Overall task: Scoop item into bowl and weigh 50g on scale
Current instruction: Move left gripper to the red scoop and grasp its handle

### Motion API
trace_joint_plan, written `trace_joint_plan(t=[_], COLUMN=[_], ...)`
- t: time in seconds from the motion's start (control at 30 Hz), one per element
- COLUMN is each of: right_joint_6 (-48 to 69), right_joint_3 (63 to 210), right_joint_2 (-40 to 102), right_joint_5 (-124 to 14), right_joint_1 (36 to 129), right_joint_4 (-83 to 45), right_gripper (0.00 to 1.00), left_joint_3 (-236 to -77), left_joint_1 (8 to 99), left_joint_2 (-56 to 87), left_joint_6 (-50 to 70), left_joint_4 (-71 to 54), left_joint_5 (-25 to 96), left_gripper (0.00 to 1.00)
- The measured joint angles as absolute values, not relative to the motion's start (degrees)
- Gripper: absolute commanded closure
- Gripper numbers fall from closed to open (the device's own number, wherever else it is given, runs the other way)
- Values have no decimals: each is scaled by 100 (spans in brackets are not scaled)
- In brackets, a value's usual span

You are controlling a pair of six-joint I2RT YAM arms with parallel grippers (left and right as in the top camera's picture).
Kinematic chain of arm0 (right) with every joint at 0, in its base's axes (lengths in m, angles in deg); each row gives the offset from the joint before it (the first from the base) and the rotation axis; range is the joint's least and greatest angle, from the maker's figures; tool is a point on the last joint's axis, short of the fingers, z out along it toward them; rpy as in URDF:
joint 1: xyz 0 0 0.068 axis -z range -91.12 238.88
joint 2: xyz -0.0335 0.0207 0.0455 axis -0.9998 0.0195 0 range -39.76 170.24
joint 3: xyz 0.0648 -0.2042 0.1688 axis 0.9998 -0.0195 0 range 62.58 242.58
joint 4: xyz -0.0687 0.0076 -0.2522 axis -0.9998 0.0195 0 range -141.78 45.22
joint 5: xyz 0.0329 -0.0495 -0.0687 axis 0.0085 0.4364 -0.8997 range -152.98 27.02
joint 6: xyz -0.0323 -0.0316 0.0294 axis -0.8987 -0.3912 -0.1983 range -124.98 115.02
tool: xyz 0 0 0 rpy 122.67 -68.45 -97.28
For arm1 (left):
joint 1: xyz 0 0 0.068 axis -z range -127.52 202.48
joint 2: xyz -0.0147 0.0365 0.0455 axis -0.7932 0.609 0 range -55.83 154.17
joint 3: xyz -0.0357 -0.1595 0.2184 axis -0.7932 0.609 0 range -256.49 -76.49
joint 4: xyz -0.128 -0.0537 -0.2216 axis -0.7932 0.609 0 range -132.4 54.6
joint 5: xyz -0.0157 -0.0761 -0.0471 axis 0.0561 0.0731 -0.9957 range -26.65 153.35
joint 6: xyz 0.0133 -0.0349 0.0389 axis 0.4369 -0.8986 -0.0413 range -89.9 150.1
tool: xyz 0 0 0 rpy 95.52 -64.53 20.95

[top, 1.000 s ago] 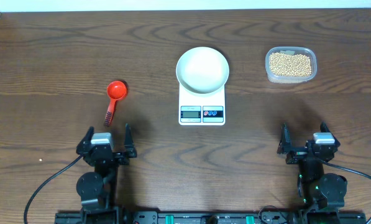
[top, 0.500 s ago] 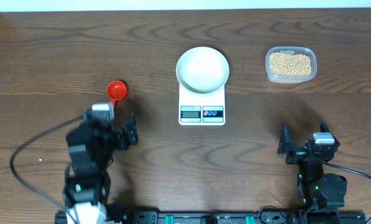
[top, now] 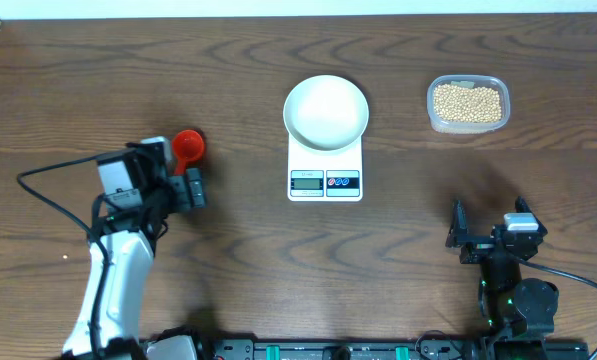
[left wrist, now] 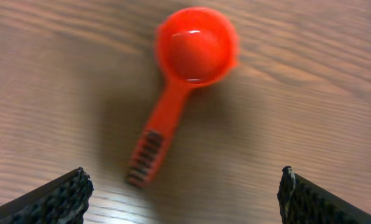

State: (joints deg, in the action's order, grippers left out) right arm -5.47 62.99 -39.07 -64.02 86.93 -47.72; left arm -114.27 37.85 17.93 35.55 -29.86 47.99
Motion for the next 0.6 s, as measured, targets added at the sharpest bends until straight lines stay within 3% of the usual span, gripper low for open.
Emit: trace_joint_plan(t=[0.07,0.17,0.4,0.53,0.6], right_joint_6=[-547,-547,-547,-547,-547], right_joint_3=[6299,6299,6299,6299,6299], right_joint_2=[-3907,-3907,-3907,-3907,-3907], right_joint_5=[-6402,-6402,-6404,-6402,-6404], right_joint_1=[8693,8693,8693,8693,8693], right_joint_4=[-4772,-4772,-4772,-4772,-4772], right_gripper=[1,1,1,1,1], left_joint_3=[-11427,-11429,-11429,-11429,-11431], left_joint_1=[3601,3496,3509,3514,3514], left_joint_2=[2018,2348,2838,3024,3080], left_joint_6=[3608,3665,4347,4688,4771], left_joint_4=[-3150,-3358,-3889,-4197,-4291], left_joint_5=[4802,4782,4236,4128,4104], left_gripper=[1,14,25,25,9])
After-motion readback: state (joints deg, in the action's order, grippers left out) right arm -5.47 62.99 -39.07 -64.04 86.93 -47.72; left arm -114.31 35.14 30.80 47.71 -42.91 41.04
